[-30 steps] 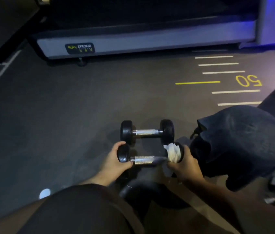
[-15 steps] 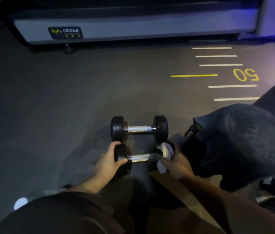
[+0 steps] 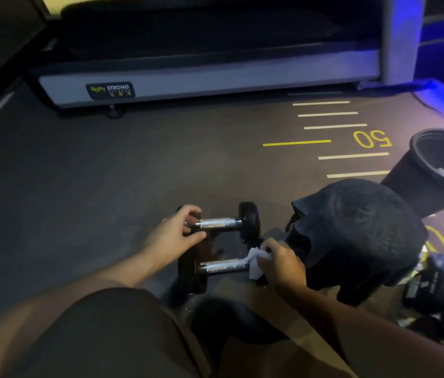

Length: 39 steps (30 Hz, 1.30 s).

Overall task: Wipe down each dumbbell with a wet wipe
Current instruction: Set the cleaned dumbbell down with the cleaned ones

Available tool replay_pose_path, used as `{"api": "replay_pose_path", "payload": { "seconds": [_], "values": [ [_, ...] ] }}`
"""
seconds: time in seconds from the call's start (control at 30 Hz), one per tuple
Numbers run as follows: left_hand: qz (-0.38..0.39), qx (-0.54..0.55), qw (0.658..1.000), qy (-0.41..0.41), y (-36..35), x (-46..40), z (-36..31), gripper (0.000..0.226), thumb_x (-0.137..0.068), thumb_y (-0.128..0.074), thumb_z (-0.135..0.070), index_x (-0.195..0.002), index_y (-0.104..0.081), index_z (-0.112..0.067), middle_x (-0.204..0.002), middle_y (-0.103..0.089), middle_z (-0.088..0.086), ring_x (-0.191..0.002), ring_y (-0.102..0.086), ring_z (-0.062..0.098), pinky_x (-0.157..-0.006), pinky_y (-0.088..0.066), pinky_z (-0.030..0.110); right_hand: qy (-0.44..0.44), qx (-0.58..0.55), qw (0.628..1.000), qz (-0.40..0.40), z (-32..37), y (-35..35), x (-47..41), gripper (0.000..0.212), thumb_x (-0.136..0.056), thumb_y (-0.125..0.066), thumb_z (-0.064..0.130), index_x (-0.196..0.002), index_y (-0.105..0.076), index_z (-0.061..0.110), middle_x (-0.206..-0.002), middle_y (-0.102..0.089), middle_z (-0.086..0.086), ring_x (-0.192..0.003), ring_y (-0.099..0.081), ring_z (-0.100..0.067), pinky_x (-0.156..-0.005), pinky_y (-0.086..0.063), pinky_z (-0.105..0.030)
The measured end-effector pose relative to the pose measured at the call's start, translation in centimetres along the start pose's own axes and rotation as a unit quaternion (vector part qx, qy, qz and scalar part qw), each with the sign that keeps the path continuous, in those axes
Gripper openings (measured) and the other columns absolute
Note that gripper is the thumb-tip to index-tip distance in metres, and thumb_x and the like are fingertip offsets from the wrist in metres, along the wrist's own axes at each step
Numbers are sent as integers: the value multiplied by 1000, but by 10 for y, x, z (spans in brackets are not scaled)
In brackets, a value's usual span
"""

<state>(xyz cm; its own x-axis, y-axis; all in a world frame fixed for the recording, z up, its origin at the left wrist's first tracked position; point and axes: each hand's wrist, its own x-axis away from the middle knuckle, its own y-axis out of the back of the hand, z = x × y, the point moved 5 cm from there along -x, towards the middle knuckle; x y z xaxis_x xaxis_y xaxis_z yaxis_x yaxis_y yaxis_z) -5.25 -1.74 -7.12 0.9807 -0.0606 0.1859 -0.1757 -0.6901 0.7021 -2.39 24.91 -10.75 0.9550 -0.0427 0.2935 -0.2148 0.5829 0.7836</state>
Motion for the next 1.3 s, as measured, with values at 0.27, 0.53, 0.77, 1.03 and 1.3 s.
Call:
{"api": "replay_pose_path", "payload": {
  "seconds": [0.27, 0.53, 0.77, 1.03, 1.3],
  "values": [
    [18, -178, 970, -168, 44, -7, -143, 53, -88, -66, -52, -132, -37, -48, -123, -58, -23, -104, -61, 4, -94, -51, 36, 102, 9, 991, -82, 49, 113, 15, 10, -84, -58, 36, -88, -54, 28, -91, -61, 6, -85, -59, -18, -73, -48, -35],
    [-20, -162, 949, -269, 51, -1, -281, 44, -90, -63, -46, -127, -40, -48, -116, -60, -23, -92, -65, -3, -91, -52, 37, 135, -29, 976, -171, 34, 272, 46, 10, -72, -60, 37, -80, -59, 31, -84, -65, 9, -78, -61, -13, -65, -47, -32],
    [12, -146, 941, -306, -5, -3, -357, 42, -90, -65, -43, -127, -43, -45, -112, -62, -22, -88, -66, -1, -89, -54, 40, 105, -39, 961, -252, -40, 357, 65, 19, -73, -73, 14, -80, -65, 29, -89, -45, 3, -78, -49, -13, -65, -32, -17],
    [60, -161, 928, -330, -90, -45, -428, 44, -90, -67, -38, -129, -48, -35, -111, -63, -15, -87, -67, 12, -88, -53, 40, 11, -80, 954, -288, -130, 390, 38, 16, -73, -70, 23, -61, -65, 34, -65, -59, 5, -60, -53, -4, -57, -39, -26],
    [74, -162, 925, -336, -144, -112, -478, 44, -88, -66, -40, -127, -47, -37, -110, -64, -15, -93, -65, 16, -88, -53, 41, -65, -194, 933, -296, -193, 421, -20, 7, -72, -68, 24, -74, -74, 24, -58, -66, 6, -49, -55, -10, -46, -37, -22]
  ]
}}
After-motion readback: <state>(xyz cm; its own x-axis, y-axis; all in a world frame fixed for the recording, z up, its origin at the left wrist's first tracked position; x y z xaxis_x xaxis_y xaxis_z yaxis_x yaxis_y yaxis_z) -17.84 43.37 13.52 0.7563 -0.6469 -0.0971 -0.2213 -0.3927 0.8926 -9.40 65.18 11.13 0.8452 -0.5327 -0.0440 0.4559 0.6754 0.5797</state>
